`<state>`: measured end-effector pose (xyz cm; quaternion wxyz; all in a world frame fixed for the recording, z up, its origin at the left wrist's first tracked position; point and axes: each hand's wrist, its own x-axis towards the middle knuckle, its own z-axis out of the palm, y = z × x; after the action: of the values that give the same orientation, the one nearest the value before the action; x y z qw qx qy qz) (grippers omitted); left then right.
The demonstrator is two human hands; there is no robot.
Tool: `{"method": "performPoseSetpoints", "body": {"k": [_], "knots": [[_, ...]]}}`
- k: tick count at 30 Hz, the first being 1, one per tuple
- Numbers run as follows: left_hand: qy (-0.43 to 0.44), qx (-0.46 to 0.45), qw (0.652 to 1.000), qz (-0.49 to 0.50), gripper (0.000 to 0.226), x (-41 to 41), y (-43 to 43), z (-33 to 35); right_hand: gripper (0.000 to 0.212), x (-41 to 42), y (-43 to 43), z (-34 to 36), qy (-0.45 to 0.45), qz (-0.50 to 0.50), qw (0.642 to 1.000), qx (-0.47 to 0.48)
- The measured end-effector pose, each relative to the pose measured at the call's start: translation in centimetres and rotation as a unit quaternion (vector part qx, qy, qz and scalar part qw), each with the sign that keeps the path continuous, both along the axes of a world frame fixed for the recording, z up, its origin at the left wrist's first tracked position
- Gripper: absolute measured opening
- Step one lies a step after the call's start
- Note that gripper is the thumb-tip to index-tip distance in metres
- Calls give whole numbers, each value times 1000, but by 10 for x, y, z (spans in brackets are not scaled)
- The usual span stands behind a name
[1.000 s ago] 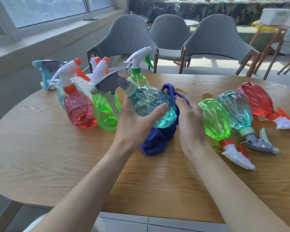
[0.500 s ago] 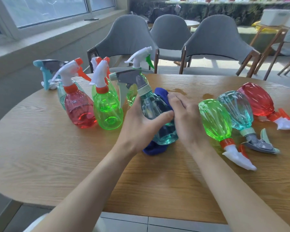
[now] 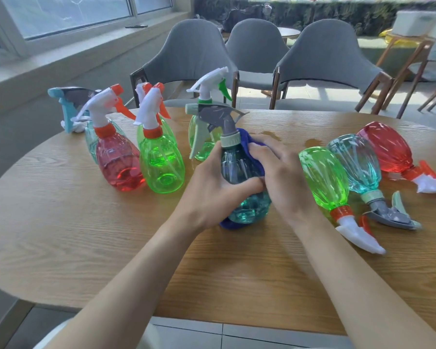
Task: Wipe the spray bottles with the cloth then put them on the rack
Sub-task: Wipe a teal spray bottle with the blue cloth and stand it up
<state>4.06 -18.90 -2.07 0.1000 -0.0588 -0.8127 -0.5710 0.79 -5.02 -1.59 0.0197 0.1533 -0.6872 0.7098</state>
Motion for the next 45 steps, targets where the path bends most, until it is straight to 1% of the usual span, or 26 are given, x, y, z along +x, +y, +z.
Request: {"method": "performPoseSetpoints", "body": {"k": [5, 7, 9, 11, 13, 15, 16, 17, 18, 19, 20, 22, 26, 28, 30, 32, 35, 37, 38, 39, 42, 43, 45], "knots": [[-1, 8, 999, 32, 44, -5, -5, 0, 23, -2, 4, -1, 34, -34, 998, 49], [12, -12, 999, 30, 46, -5, -4, 1, 22, -3, 5, -1, 40, -60, 995, 63], [25, -42, 998, 28, 49, -4, -4, 1, 19, -7, 5, -4, 25, -116, 992, 48], [23, -56, 998, 20, 49, -4, -6, 2, 14, -14, 6, -9, -18, -175, 984, -15], [12, -60, 998, 4, 47, -5, -8, 2, 10, -18, 9, -10, -62, -190, 975, -95], [-1, -60, 998, -6, 46, -6, -9, 3, 12, -19, 9, -8, -77, -138, 968, -197], [-6, -54, 998, -9, 46, -6, -9, 3, 14, -18, 7, -7, -70, -94, 964, -241], [-12, -43, 999, -12, 48, -7, -9, 4, 19, -15, 5, -6, -51, -53, 962, -265], [-19, -29, 999, -14, 49, -7, -9, 5, 29, -13, 1, -5, -28, -33, 965, -259], [-26, -12, 999, -17, 51, -7, -8, 6, 36, -8, -3, -4, -1, -32, 973, -229], [-30, 3, 999, -21, 52, -7, -8, 6, 39, -5, -5, -4, 30, -42, 981, -186], [-35, 28, 999, -28, 56, -7, -9, 6, 32, 1, -8, -5, 84, -60, 988, -113], [-21, 48, 998, -39, 59, -4, -10, 3, 25, 5, -10, -8, 163, -74, 984, -24], [-9, 38, 998, -44, 57, -3, -9, 2, 26, 4, -11, -7, 161, -79, 984, -9], [-3, 28, 999, -45, 57, -3, -8, 0, 24, 2, -11, -6, 150, -80, 985, -15], [3, 15, 999, -43, 56, -5, -8, -2, 15, -2, -12, -7, 127, -76, 989, -29], [4, 10, 999, -47, 54, -6, -7, -2, 1, -9, -10, -9, 46, -61, 993, -88], [-2, 11, 998, -56, 54, -7, -8, -1, 2, -10, -10, -8, 9, -28, 990, -141], [-6, 15, 998, -58, 53, -7, -8, -1, 4, -9, -10, -7, 7, -15, 990, -143], [-8, 22, 998, -60, 51, -7, -9, 0, 10, -7, -10, -6, 21, -10, 992, -123], [15, 13, 998, -67, 44, -6, -5, -2, 44, -3, -11, -8, 92, -36, 995, -5], [28, -4, 998, -65, 43, -5, -3, -2, 50, -3, -12, -8, 98, -56, 994, 10], [54, -44, 996, -57, 47, -2, 1, -2, 49, -4, -10, -7, 91, -88, 992, -4]]}}
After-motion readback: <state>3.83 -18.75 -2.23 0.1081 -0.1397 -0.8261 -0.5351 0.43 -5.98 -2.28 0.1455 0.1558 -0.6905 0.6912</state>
